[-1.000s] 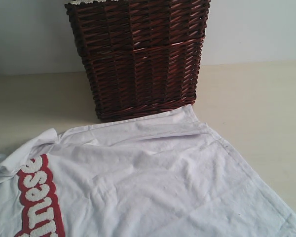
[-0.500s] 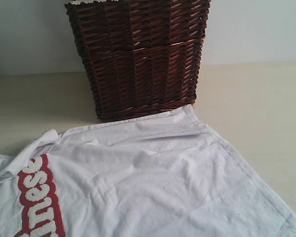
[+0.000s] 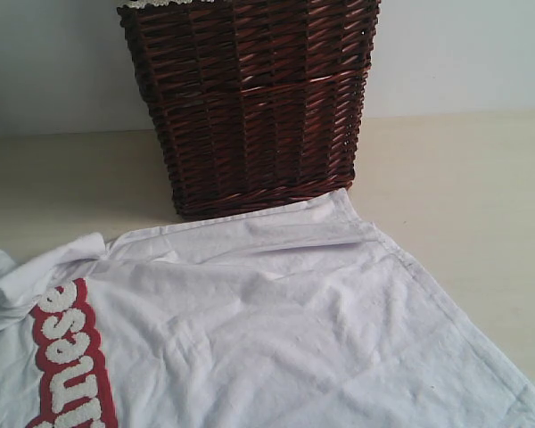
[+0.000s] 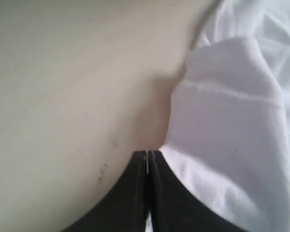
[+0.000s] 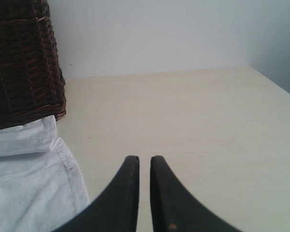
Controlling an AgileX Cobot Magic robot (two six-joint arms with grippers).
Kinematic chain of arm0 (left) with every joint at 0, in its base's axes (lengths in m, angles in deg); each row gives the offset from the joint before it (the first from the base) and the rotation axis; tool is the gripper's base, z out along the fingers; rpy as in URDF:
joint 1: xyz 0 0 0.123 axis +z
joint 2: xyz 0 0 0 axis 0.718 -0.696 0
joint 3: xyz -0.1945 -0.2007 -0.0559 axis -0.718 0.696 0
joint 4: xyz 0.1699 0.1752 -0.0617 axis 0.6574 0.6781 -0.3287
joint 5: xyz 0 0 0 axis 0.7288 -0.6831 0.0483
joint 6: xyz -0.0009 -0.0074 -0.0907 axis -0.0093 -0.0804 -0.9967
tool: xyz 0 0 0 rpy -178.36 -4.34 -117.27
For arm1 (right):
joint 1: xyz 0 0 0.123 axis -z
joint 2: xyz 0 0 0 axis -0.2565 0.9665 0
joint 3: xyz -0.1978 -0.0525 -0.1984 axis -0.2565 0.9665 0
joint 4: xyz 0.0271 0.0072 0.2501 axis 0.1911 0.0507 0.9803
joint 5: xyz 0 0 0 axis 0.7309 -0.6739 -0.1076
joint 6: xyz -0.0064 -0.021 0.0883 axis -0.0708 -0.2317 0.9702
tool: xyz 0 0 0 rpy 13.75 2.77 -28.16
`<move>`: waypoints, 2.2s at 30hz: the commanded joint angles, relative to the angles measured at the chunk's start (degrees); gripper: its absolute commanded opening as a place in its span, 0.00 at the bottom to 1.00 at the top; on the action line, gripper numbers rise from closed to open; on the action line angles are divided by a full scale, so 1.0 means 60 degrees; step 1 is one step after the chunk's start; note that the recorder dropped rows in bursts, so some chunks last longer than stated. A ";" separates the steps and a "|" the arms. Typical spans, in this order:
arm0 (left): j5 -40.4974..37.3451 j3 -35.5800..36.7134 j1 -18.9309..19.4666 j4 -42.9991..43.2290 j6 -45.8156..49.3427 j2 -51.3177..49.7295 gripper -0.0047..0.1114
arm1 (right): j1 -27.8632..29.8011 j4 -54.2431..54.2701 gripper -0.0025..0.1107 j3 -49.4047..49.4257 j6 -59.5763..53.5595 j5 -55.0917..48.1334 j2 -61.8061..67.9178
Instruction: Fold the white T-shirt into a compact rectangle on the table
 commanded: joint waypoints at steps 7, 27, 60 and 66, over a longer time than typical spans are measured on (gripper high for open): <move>0.1604 -0.0787 -0.0034 -0.2529 0.2152 0.0392 0.04 | 0.0056 -0.0032 0.12 0.0051 -0.0069 0.0126 -0.0063; 0.6816 -0.1058 -0.0526 -0.5631 0.5583 -0.1160 0.50 | 0.0056 -0.0032 0.12 0.0051 -0.0069 0.0117 -0.0063; 0.6258 0.4402 -0.0232 -0.4589 0.4810 0.1284 0.04 | 0.0056 -0.0032 0.12 0.0051 -0.0069 0.0117 -0.0063; 0.7041 0.4698 -0.0232 -0.4559 0.4758 0.1240 0.04 | 0.0056 -0.0032 0.12 0.0051 -0.0069 0.0117 -0.0063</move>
